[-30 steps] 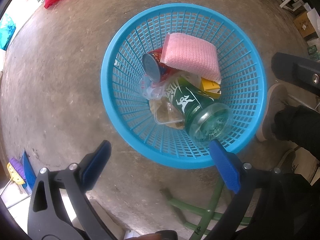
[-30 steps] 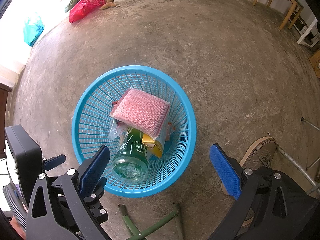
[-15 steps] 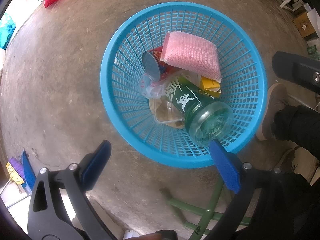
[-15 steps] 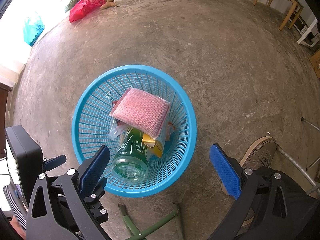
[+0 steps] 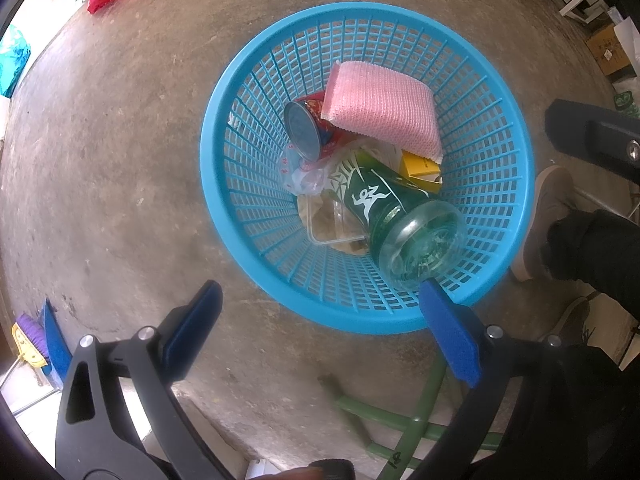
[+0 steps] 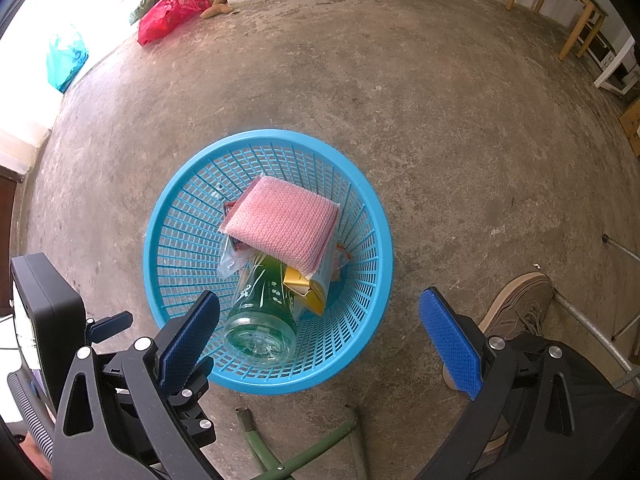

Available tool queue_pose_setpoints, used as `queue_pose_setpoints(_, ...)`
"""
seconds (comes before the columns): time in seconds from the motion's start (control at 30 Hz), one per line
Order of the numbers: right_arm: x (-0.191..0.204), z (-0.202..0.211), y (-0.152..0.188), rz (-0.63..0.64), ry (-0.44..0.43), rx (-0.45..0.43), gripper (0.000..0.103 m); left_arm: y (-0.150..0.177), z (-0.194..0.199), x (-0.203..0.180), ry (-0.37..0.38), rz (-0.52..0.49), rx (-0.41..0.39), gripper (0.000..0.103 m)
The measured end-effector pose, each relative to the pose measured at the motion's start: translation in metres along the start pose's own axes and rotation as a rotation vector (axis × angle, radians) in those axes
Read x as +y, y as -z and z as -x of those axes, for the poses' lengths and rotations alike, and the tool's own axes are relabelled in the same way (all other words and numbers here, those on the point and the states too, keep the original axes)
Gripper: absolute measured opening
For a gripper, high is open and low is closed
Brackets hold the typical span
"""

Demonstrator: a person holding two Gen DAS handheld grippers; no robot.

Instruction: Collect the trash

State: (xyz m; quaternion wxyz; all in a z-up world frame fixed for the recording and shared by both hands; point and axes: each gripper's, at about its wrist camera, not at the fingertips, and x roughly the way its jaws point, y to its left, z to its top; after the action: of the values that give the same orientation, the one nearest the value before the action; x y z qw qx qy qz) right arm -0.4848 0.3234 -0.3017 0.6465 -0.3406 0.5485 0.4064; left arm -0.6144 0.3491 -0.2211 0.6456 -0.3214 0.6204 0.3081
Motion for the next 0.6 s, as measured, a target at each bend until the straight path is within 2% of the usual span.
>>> queue_pose_setpoints(0.6,0.0002,0.0000,0.0006,-0.001,-0.001,0.000,0.097,0.0012,-0.0004,-0.0005,0.001,-0.004,0.002,0.095)
